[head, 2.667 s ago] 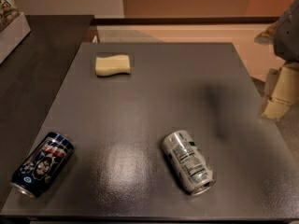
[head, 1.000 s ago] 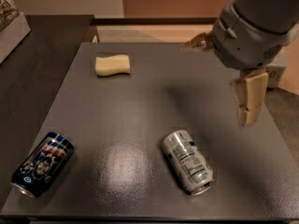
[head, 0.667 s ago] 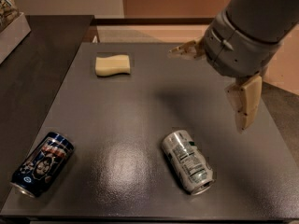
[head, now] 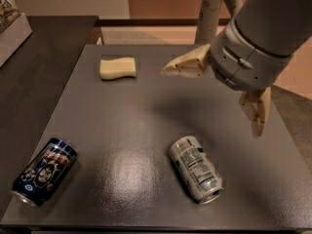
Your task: Place 7up can upright
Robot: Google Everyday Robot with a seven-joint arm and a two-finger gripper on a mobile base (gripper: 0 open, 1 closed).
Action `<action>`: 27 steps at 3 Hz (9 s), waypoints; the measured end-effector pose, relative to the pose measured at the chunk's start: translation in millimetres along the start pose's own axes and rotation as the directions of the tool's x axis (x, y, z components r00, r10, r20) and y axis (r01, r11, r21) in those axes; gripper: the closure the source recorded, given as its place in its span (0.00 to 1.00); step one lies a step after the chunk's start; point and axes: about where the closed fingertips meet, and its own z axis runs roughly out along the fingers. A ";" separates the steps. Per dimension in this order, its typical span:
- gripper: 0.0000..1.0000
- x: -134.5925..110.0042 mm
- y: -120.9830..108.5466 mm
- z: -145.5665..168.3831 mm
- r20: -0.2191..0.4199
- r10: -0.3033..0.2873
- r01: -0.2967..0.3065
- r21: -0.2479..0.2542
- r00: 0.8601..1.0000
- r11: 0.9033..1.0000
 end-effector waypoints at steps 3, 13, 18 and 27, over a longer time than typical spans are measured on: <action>0.00 -6.4 19.3 6.2 0.006 -0.424 0.424 -0.051 0.906 0.904; 0.00 -63.5 62.3 87.5 0.161 -0.638 0.657 -0.231 0.753 0.718; 1.00 -64.3 27.9 69.8 0.151 -0.597 0.616 -0.199 0.788 0.763; 1.00 16.0 23.0 52.3 0.324 0.353 -0.404 0.106 0.878 0.909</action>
Offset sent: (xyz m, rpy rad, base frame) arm -0.0202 -0.0319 -0.0434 -0.1982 -0.0731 0.6227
